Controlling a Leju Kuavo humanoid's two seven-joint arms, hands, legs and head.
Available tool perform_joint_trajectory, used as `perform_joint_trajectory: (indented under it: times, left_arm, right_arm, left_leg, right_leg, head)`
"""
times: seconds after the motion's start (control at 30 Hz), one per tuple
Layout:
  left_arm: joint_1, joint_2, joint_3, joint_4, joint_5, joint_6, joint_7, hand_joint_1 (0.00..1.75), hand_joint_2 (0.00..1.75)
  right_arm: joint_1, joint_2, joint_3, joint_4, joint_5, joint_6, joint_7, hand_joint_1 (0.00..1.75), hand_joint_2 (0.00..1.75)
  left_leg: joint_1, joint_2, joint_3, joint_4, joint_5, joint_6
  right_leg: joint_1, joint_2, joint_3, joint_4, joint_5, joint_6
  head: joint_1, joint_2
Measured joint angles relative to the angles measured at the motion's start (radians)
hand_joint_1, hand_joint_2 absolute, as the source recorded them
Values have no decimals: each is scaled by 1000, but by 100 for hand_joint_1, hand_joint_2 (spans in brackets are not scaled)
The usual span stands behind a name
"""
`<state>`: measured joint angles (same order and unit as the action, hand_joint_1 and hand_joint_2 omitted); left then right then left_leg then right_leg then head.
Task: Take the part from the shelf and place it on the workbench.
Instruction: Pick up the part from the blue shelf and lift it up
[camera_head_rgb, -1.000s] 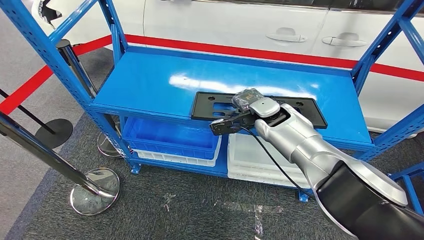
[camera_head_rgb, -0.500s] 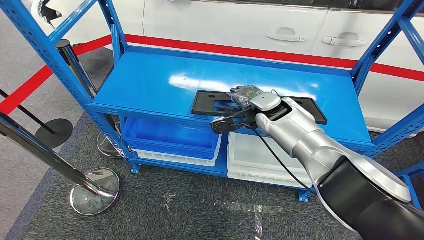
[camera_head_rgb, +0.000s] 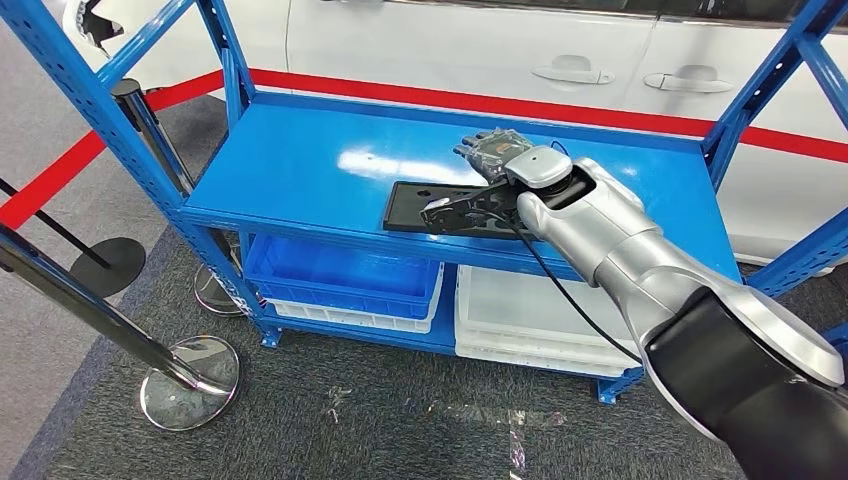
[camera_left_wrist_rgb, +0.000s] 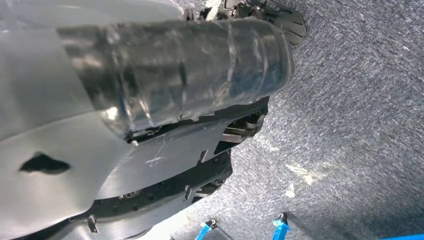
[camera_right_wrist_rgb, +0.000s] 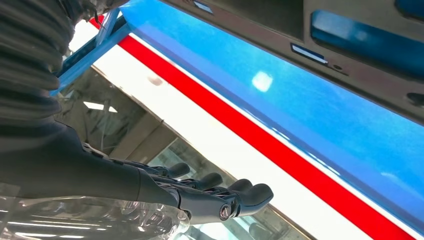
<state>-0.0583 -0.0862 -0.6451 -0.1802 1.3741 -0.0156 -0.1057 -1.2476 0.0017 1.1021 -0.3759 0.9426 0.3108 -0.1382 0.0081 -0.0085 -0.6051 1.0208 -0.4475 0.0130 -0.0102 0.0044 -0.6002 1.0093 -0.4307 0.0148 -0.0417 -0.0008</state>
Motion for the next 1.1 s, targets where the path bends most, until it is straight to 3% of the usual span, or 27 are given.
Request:
perform_joint_trajectory:
  times: [0.1,0.23,0.53,0.77,1.1]
  left_arm:
    - [0,0,0,0,0,0,-1,0,0]
    - [0,0,0,0,2,-4,-6,0,0]
    - [0,0,0,0,13,-7,-13,0,0]
    - [1,0,0,0,20,-2,-14,0,0]
    - [1,0,0,0,36,-8,-32,0,0]
  right_arm:
    - [-4,0,0,-2,0,-2,0,0,175]
    - [-22,-1,0,-4,0,6,0,0,0]
    - [-43,-6,7,-4,19,92,13,0,0]
    - [-30,-45,15,-3,19,107,38,0,0]
    - [-29,-75,22,-17,2,86,-41,0,0]
  left_leg:
    - [0,0,0,0,0,0]
    - [0,0,0,0,0,0]
    - [0,0,0,0,0,0]
    - [0,0,0,0,0,0]
    - [0,1,0,0,0,0]
  right_leg:
    - [0,0,0,0,0,0]
    - [0,0,0,0,0,0]
    - [0,0,0,0,0,0]
    - [0,0,0,0,0,0]
    - [0,1,0,0,0,0]
  head:
    - [0,0]
    - [0,0]
    - [0,0]
    - [0,0]
    - [0,0]
